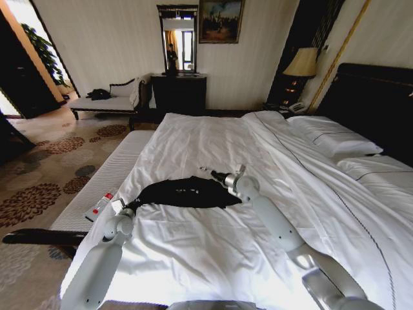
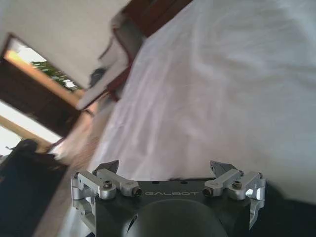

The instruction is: Fold the clothes on the bed.

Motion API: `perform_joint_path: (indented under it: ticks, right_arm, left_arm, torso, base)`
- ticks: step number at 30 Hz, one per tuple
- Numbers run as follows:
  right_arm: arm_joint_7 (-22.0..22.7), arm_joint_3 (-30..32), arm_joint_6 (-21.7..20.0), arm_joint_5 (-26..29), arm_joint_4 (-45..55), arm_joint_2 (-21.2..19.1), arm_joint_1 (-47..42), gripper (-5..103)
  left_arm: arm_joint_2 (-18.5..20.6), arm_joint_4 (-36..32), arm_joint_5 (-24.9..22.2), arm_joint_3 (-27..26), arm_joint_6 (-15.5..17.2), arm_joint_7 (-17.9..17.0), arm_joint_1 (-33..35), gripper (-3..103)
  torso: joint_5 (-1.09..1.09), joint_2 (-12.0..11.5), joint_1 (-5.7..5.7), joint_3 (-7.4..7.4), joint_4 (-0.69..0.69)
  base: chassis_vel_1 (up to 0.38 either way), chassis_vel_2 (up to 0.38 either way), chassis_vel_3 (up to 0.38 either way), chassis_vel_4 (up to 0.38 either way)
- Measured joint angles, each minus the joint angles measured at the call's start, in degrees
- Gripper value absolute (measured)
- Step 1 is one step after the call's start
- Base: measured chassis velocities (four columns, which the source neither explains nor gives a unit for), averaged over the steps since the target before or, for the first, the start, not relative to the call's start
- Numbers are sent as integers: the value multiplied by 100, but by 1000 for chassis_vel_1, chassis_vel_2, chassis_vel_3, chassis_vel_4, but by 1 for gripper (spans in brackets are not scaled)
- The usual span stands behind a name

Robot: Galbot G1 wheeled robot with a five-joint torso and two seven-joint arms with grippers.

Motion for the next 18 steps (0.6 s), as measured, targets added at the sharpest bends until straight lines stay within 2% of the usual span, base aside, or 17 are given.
perform_joint_path:
  ticks: [5, 8, 18]
  right_arm:
    - [102, -205, 25, -447, -659, 215, 90, 100]
    - [92, -290, 8, -497, -713, 219, 77, 100]
    - [-38, -635, 33, -342, 186, 170, -400, 100]
  left_arm:
    - [15, -36, -4, 41, -2, -8, -29, 0]
    - [34, -54, -11, 48, -2, -12, -31, 0]
    - [72, -104, -20, -16, -1, -12, 49, 0]
  torso:
    - [1, 0, 0, 0, 2]
    - [0, 0, 0, 0, 1]
    - [0, 0, 0, 0, 1]
  base:
    - [0, 0, 0, 0]
    - [0, 0, 0, 0]
    - [0, 0, 0, 0]
